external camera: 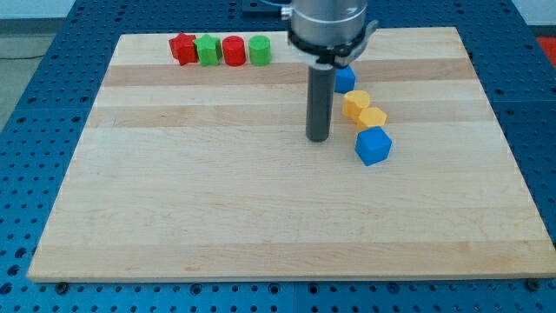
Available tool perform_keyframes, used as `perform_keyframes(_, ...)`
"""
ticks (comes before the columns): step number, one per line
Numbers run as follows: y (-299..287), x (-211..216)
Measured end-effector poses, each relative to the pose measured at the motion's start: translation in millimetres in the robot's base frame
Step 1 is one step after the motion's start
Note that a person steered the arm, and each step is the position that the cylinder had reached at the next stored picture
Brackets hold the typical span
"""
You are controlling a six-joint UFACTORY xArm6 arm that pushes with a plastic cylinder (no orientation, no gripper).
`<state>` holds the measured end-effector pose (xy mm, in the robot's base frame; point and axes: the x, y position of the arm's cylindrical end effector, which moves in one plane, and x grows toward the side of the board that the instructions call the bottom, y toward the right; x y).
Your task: Slightly push the blue cube below to the yellow hexagon
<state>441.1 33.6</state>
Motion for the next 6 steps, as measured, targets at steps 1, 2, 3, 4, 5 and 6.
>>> perform_keyframes(1,18,13)
perform_keyframes(2,34,14)
perform_keyframes(3,39,14)
perform_keyframes(4,39,14)
perform_keyframes(5,46,14)
perform_keyframes(6,49,14)
